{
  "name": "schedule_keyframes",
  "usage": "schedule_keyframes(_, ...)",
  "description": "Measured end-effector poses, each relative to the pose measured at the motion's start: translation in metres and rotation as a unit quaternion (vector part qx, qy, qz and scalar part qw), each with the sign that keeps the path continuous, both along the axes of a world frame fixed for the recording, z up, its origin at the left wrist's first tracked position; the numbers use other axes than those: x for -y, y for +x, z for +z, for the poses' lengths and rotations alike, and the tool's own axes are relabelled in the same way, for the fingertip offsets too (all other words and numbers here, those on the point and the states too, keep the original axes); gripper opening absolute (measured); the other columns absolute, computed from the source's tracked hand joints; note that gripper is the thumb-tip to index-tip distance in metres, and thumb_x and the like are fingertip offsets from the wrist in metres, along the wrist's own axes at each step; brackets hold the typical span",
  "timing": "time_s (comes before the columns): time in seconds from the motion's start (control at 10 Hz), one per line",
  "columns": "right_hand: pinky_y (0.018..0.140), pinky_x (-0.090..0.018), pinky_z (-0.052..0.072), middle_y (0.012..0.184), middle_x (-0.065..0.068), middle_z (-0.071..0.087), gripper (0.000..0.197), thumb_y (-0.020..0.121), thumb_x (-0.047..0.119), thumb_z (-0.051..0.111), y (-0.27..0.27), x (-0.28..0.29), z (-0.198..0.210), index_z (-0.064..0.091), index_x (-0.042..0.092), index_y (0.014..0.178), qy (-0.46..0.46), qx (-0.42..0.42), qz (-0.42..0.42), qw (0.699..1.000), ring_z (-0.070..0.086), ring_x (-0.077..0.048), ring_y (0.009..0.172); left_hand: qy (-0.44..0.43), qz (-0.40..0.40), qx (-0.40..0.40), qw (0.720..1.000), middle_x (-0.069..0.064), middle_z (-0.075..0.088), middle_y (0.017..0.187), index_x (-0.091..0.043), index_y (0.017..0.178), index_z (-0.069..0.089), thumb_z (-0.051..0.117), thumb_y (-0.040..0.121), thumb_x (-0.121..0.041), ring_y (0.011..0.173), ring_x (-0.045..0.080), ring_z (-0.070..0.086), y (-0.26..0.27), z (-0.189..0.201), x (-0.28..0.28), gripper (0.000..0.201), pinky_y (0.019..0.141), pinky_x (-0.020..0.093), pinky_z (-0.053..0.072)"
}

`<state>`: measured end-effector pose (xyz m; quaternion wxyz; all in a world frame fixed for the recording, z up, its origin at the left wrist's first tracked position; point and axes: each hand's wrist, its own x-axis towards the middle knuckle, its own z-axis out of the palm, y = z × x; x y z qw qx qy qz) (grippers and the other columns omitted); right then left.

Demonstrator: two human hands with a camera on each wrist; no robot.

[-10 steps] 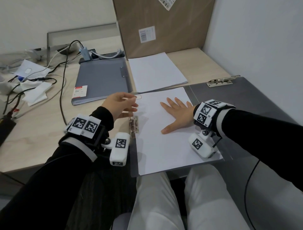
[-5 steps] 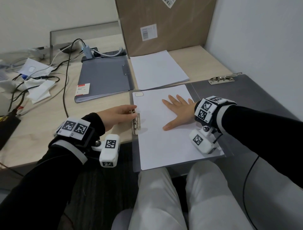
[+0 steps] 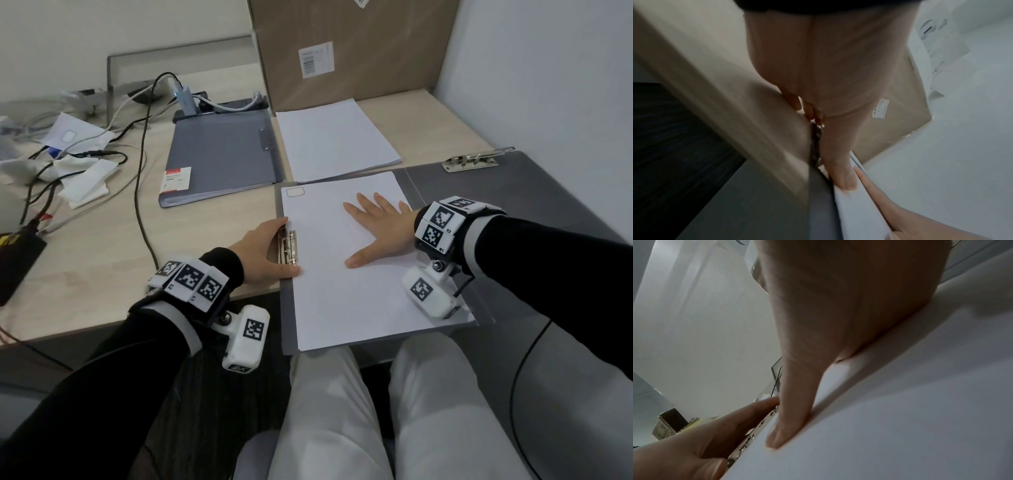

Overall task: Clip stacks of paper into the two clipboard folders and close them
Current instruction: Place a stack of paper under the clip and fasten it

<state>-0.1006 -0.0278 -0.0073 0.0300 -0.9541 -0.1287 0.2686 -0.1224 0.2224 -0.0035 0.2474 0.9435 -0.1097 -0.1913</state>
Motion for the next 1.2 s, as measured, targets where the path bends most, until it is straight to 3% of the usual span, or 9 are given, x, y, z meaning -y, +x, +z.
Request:
schedule_keyframes(0.4,0.117,-0.052,-0.010,0.156,0.011,-0.028,0.118,0.063,0.086,0.048,-0.004,-0.001,0.004,-0.020,0.038,0.147,0.002,0.006,-0.005,1.000,-0.026,-0.018,0.145,-0.009,0.021,-0.042,0.999,0.000,0.026,0.154,-0.020,0.150,0.013,0.075,0.075,-0.032,0.141,0.017,0.028,0.002,0.004,-0.001,0.098,0.118,0.032,0.024)
schedule_keyframes(0.5,0.117,-0.052,-0.011,0.156,0.011,-0.029,0.119,0.062,0.086,0.048,-0.005,-0.005,0.005,-0.021,0.038,0.147,0.003,0.001,-0.003,1.000,-0.026,-0.018,0.145,-0.014,0.026,-0.069,0.997,-0.002,0.030,0.152,-0.020,0.150,0.015,0.076,0.075,-0.030,0.139,0.017,0.031,0.005,0.010,0.001,0.097,0.113,0.026,0.026)
schedule_keyframes(0.6,0.117,-0.053,-0.011,0.156,0.010,-0.029,0.120,0.061,0.087,0.048,-0.006,-0.007,0.005,-0.021,0.038,0.147,0.009,-0.004,0.004,1.000,-0.026,-0.019,0.145,-0.008,0.034,-0.073,0.997,-0.002,0.036,0.149,-0.018,0.148,0.023,0.072,0.079,-0.030,0.139,0.016,0.033,0.008,0.017,0.000,0.086,0.109,0.023,0.026)
schedule_keyframes(0.7,0.117,-0.053,-0.009,0.156,0.011,-0.028,0.118,0.064,0.085,0.048,-0.004,-0.007,0.005,-0.020,0.038,0.147,0.015,-0.003,0.009,1.000,-0.025,-0.018,0.145,-0.029,0.059,-0.072,0.995,0.002,0.052,0.139,-0.021,0.130,0.049,0.069,0.076,-0.042,0.127,0.018,0.048,0.018,0.018,-0.002,0.061,0.114,0.037,0.032)
schedule_keyframes(0.8,0.117,-0.056,-0.006,0.158,0.011,-0.023,0.111,0.069,0.081,0.048,0.001,-0.005,0.009,-0.017,0.037,0.148,0.022,-0.005,0.014,1.000,-0.023,-0.018,0.146,-0.063,0.113,-0.041,0.991,0.005,0.055,0.135,-0.012,0.129,0.052,0.064,0.084,-0.028,0.123,0.020,0.051,0.029,0.022,0.004,0.049,0.112,0.041,0.035)
schedule_keyframes(0.9,0.116,-0.057,-0.005,0.159,0.012,-0.017,0.097,0.079,0.074,0.043,0.013,0.003,0.024,-0.010,0.034,0.151,0.047,-0.016,0.008,0.999,-0.020,-0.016,0.147,-0.110,0.163,-0.023,0.980,0.004,0.053,0.136,-0.010,0.136,0.046,0.060,0.088,-0.023,0.128,0.021,0.049,0.048,0.028,0.012,0.053,0.112,0.041,0.036)
schedule_keyframes(1.0,0.119,-0.046,0.000,0.162,0.005,-0.003,0.083,0.089,0.061,0.042,0.035,0.018,0.041,0.005,0.023,0.153,0.077,0.014,-0.023,0.997,-0.010,-0.020,0.149,-0.173,0.221,-0.029,0.959,0.007,0.055,0.129,-0.006,0.134,0.049,0.057,0.089,-0.017,0.119,0.022,0.051,0.071,0.038,0.029,0.047,0.110,0.038,0.039)
schedule_keyframes(1.1,0.118,-0.034,0.009,0.161,-0.003,0.014,0.072,0.095,0.049,0.042,0.068,0.029,0.048,0.014,0.016,0.152,0.063,0.035,-0.055,0.996,0.009,-0.023,0.149,-0.197,0.248,-0.038,0.948,0.013,0.056,0.115,-0.003,0.113,0.059,0.052,0.093,-0.011,0.097,0.023,0.058,0.103,0.045,0.052,0.023,0.089,0.029,0.046)
schedule_keyframes(1.2,0.117,-0.030,0.012,0.161,-0.006,0.010,0.074,0.096,0.047,0.041,0.096,0.029,0.050,0.009,0.011,0.153,0.036,0.037,-0.081,0.995,0.011,-0.021,0.148,-0.224,0.323,-0.040,0.919,0.012,0.055,0.090,0.002,0.105,0.058,0.056,0.090,-0.014,0.069,0.021,0.053,0.135,0.050,0.073,0.022,0.071,0.029,0.046)
